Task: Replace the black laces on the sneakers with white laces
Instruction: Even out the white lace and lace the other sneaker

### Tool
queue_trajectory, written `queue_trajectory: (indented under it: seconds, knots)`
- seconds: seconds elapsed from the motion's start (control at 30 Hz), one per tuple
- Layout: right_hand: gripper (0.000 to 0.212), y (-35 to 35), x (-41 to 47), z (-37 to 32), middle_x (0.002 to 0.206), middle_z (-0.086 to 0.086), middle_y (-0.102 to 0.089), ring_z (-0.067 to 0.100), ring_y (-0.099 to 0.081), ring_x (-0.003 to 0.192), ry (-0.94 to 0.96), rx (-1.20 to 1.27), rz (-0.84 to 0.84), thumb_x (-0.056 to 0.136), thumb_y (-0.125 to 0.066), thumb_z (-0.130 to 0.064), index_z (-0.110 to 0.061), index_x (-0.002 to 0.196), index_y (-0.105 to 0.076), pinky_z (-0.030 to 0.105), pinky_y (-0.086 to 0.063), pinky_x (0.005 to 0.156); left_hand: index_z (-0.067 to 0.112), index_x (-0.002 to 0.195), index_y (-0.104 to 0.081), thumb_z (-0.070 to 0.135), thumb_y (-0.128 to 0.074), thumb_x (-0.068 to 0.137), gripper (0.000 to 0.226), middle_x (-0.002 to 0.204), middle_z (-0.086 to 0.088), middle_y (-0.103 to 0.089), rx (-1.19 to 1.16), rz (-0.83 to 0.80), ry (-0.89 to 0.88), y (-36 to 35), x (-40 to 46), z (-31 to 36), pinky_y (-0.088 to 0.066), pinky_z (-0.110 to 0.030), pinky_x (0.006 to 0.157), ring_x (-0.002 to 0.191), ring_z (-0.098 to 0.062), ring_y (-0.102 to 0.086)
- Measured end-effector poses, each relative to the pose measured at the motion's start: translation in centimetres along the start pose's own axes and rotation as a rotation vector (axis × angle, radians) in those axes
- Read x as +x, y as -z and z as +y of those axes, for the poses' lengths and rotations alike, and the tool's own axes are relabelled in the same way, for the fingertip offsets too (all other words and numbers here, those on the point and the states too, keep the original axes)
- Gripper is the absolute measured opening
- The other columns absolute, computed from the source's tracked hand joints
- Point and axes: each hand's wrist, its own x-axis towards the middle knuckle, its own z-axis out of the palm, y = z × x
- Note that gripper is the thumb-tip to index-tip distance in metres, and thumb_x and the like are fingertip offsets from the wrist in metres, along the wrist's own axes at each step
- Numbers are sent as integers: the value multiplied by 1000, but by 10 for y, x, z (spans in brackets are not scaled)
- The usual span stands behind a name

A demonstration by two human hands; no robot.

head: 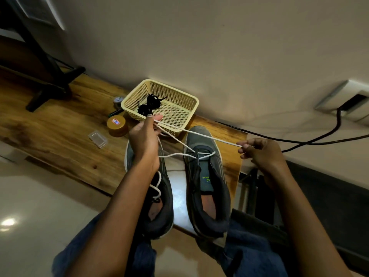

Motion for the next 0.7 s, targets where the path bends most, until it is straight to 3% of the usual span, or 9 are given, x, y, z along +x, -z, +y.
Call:
queue_trajectory:
  seconds: [0.07, 0.13, 0.17, 0.23, 0.33, 0.43, 0.53, 0.63, 0.7]
  knots:
    - [17, -4, 0, 0, 87, 6, -68, 10, -60, 69, 42, -5, 50, 97, -50, -8, -12, 98, -66, 18, -40, 58, 23, 81, -64, 41, -50, 93, 27, 87, 0, -61, 330, -2, -171, 3, 4, -4, -43, -33, 83, 88, -18, -58]
    - [11, -9, 0, -3, 87, 8, -70, 13, -65, 70, 120, -16, 80, 94, -56, -7, -14, 94, -65, 18, -43, 59, 23, 96, -56, 51, -50, 90, 29, 111, -2, -59, 810, 115, -390, 5, 4, -8, -31, -43, 103, 113, -23, -50]
    - [8, -12, -1, -5, 84, 9, -71, 14, -68, 70, 154, -11, 80, 92, -59, -7, -14, 91, -63, 19, -45, 59, 22, 105, -52, 50, -53, 89, 32, 120, -2, -56, 927, 179, -501, 5, -1, -8, -24, -44, 106, 122, -24, -44]
    - [12, -17, -6, -9, 76, 8, -71, 11, -70, 67, 209, 4, 52, 87, -66, -7, -15, 83, -59, 21, -48, 59, 21, 117, -48, 43, -59, 87, 40, 125, 1, -54, 906, 163, -705, -2, -10, -9, -20, -41, 104, 126, -23, -39]
    - [14, -26, -15, -16, 73, 5, -71, 6, -68, 63, 262, 69, -34, 82, -71, -10, -15, 79, -58, 12, -49, 55, 26, 125, -53, 33, -60, 87, 40, 123, 7, -58, 876, -224, -911, -15, -19, -17, -18, -35, 100, 124, -18, -41]
    - [10, -29, -20, -20, 76, 3, -71, 1, -66, 62, 257, 135, -91, 80, -73, -14, -11, 82, -64, 9, -46, 53, 29, 111, -68, 25, -63, 89, 23, 105, 11, -62, 859, -509, -876, -21, -29, -25, -19, -28, 93, 104, -1, -41]
    - [8, -27, -20, -20, 74, -1, -69, 0, -62, 62, 225, 199, -71, 80, -73, -19, -15, 78, -67, 9, -46, 53, 30, 99, -73, 29, -66, 87, 13, 91, 15, -67, 756, -467, -827, -25, -33, -27, -27, -28, 94, 90, -2, -46]
    - [10, -25, -19, -18, 77, 0, -70, -1, -61, 62, 189, 191, -71, 84, -70, -25, -16, 81, -68, 10, -47, 53, 33, 85, -73, 38, -68, 82, 8, 78, 13, -72, 618, -486, -728, -24, -27, -27, -45, -45, 92, 80, -7, -64]
    - [12, -26, -18, -17, 79, 1, -70, -2, -61, 61, 178, 172, -111, 88, -64, -23, -14, 82, -68, 9, -46, 53, 35, 78, -69, 37, -69, 83, 5, 72, 15, -70, 652, -501, -693, -23, -26, -26, -43, -47, 91, 73, -3, -63]
